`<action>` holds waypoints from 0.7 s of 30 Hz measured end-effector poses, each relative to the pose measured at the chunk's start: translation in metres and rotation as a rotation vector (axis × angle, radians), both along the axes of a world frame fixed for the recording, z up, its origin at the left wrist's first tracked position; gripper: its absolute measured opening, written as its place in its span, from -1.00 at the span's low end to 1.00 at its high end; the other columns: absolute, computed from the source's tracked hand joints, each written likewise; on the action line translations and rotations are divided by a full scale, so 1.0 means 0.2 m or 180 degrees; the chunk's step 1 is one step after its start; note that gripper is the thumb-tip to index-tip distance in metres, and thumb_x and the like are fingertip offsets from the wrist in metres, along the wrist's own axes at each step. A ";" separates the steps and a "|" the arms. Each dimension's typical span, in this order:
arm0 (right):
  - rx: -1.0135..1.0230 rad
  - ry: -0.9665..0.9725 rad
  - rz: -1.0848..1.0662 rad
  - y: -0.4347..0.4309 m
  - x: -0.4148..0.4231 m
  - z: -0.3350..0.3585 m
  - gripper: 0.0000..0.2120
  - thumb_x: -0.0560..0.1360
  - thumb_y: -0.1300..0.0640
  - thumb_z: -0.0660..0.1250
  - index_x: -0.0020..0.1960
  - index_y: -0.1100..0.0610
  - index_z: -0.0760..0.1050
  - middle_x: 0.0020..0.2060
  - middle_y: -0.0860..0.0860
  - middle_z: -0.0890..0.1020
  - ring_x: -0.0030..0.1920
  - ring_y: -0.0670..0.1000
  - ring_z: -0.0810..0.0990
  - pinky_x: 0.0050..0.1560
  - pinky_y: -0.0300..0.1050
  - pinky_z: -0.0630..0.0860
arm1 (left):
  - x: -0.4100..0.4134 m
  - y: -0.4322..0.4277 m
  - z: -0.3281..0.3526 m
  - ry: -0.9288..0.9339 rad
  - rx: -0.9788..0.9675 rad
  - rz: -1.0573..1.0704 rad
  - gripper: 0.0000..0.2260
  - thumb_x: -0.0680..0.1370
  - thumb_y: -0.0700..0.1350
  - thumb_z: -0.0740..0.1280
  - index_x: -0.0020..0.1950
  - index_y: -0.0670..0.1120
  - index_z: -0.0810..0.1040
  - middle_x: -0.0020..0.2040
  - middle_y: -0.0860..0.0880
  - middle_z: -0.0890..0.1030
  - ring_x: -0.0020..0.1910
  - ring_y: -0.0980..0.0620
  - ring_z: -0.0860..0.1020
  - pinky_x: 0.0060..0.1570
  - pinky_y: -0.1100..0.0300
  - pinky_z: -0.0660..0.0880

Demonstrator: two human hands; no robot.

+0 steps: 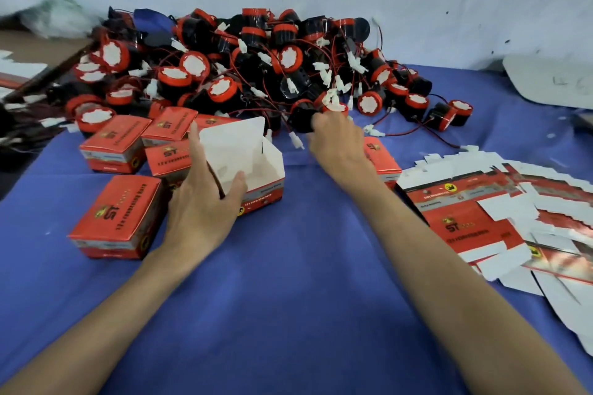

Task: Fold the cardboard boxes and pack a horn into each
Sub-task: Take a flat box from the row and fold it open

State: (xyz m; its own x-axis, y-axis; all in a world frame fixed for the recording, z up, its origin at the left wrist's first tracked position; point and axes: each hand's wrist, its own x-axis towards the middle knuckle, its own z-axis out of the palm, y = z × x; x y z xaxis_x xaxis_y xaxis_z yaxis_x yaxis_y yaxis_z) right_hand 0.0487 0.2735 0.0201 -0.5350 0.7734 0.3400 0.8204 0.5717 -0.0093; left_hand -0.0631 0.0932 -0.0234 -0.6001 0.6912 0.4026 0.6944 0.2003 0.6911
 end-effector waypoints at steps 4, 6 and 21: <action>-0.0882 0.0293 0.0404 -0.07 -0.13 -0.11 -0.73 0.60 0.05 0.20 -0.02 0.28 0.43 0.02 0.23 0.47 0.08 0.29 0.49 -0.19 -0.01 0.24 | 0.00 0.01 0.00 -0.0034 -0.0049 -0.0131 -0.28 0.51 0.20 0.22 0.45 0.28 -0.25 0.36 -0.01 0.49 0.24 -0.22 0.51 0.09 -0.04 0.45; -0.0644 0.0109 0.0472 -0.10 -0.09 -0.09 -0.77 0.60 0.10 0.17 0.07 0.26 0.45 0.07 0.19 0.48 0.07 0.28 0.48 -0.20 -0.01 0.24 | 0.00 0.00 -0.01 -0.0066 -0.0021 -0.0115 -0.32 0.54 0.17 0.23 0.49 0.20 -0.16 0.34 -0.01 0.50 0.23 -0.20 0.51 0.06 -0.01 0.44; -0.0307 -0.0549 0.0382 -0.30 0.30 0.05 -0.20 0.39 -0.44 0.18 0.45 0.03 0.18 0.11 0.09 0.52 0.06 0.19 0.53 -0.23 -0.06 0.30 | -0.01 -0.01 -0.04 -0.0193 0.0162 -0.0594 -0.22 0.51 -0.11 0.28 0.50 0.15 -0.21 0.26 0.01 0.52 0.13 0.01 0.53 -0.01 0.17 0.41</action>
